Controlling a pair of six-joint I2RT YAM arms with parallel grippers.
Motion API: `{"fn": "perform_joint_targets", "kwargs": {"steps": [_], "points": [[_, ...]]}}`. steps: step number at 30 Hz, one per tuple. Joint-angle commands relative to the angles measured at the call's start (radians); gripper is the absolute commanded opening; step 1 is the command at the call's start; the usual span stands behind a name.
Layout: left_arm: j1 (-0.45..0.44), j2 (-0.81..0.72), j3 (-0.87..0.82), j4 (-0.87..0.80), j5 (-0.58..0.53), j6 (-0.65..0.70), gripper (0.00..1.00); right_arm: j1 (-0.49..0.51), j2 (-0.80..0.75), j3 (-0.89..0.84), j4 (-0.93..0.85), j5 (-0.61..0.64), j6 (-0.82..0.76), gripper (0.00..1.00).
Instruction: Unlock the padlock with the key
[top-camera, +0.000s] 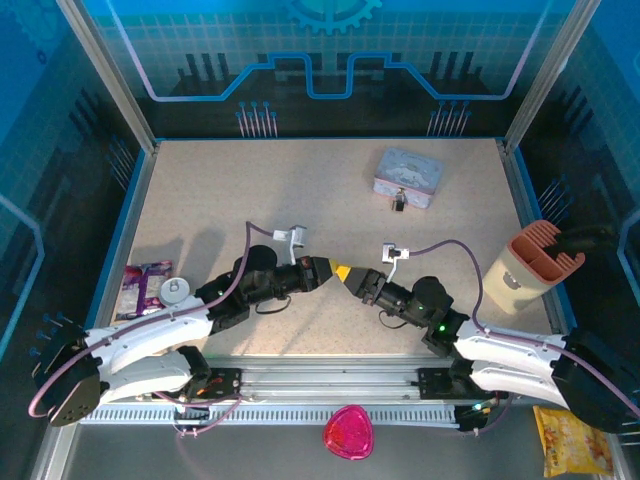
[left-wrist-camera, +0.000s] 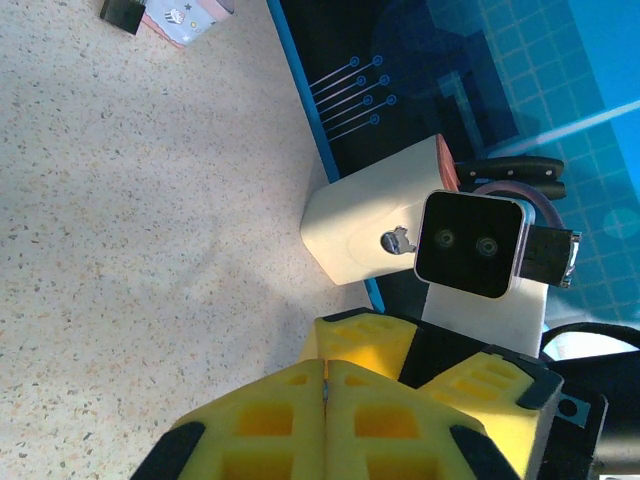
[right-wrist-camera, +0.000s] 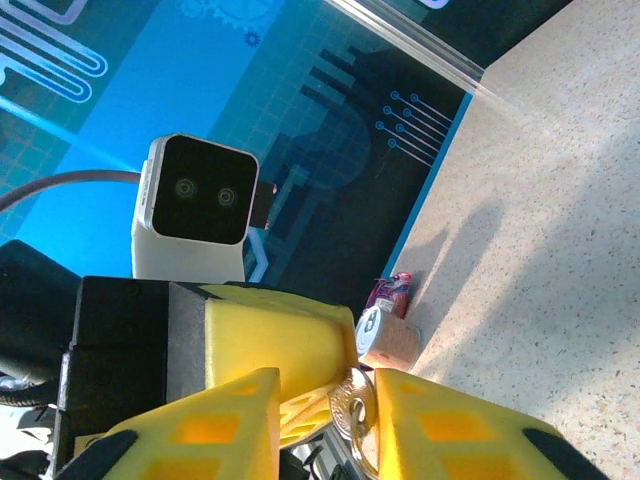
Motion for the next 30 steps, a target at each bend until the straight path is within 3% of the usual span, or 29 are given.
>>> {"fn": "perform_joint_targets", "kwargs": {"steps": [1,13,19,23,25,30], "points": [[-0.004,-0.018,0.024,0.046,0.015,0.028,0.00,-0.004,0.009,-0.009,0.056,-0.034,-0.015,0.27],[-0.005,-0.012,0.022,0.071,0.034,0.017,0.00,-0.004,0.054,0.001,0.107,-0.064,-0.009,0.14],[-0.005,-0.013,0.015,0.064,0.029,0.031,0.01,-0.005,0.071,0.005,0.132,-0.067,0.007,0.02],[-0.005,-0.033,0.031,-0.008,-0.025,0.091,0.11,-0.004,0.045,0.004,0.052,-0.023,0.015,0.00],[-0.004,-0.038,0.039,-0.031,-0.043,0.114,0.23,-0.006,0.018,0.010,-0.015,-0.006,0.008,0.00],[0.002,-0.056,0.042,-0.072,-0.073,0.134,0.40,-0.005,-0.078,0.044,-0.223,0.027,-0.034,0.00]]}}
